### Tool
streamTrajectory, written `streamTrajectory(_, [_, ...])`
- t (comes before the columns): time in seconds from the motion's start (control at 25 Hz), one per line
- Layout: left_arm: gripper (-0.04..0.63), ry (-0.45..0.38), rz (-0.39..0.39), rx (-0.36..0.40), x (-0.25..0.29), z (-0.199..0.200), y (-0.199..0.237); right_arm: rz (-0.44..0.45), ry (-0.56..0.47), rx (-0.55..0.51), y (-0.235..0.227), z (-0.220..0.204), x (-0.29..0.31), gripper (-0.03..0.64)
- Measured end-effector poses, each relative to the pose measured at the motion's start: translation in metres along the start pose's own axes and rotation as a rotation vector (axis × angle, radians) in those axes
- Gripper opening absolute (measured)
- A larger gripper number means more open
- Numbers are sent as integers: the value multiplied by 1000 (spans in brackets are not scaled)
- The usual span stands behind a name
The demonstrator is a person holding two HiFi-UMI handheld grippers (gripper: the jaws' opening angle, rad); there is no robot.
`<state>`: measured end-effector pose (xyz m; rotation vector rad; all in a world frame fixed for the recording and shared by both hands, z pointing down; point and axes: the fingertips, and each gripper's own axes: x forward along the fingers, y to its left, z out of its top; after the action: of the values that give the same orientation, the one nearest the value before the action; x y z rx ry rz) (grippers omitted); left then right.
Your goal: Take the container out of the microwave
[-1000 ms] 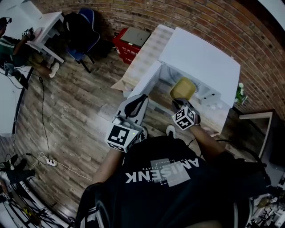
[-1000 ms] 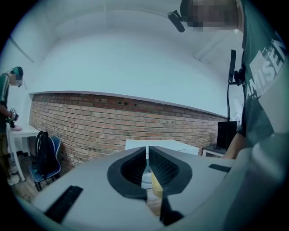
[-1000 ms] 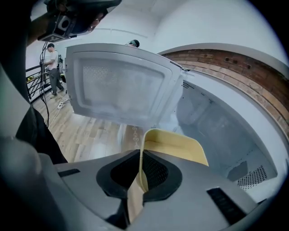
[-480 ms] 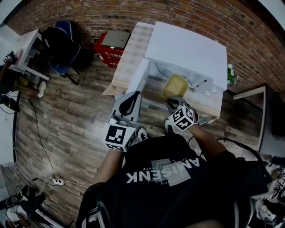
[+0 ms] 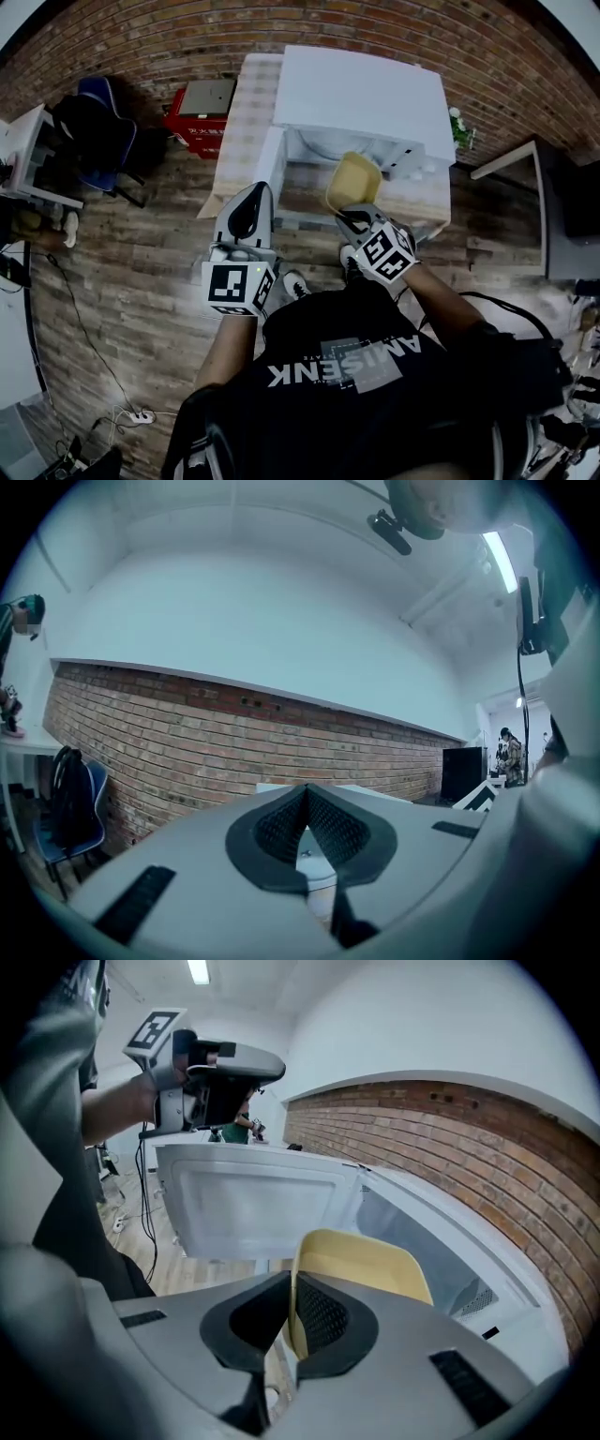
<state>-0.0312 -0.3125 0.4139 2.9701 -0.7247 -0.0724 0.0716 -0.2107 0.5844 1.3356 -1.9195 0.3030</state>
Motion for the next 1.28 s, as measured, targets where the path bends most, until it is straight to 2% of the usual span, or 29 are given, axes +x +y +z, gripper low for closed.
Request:
streamTrajectory(0.24, [12,20,-42,-13,18,-6,-8,-22,-23,15,-3,7,-34,52])
streamTrajectory(0.56, [12,36,-80,-21,40,-2,-42,-51,-67,-6,-21,16,-90,52])
streamTrajectory(0.72, [12,47,-101,1,53,5,-66,-69,-88,-21,-39,15,-121,52])
streamTrajectory(1.16, [12,50,-109,34,85,19,-116,-143,-161,-32,-96,4,-189,52])
streamTrajectory(1.28, [12,23,-82,39,90,27,-123,-169,-184,-30,-115,2,-204,52])
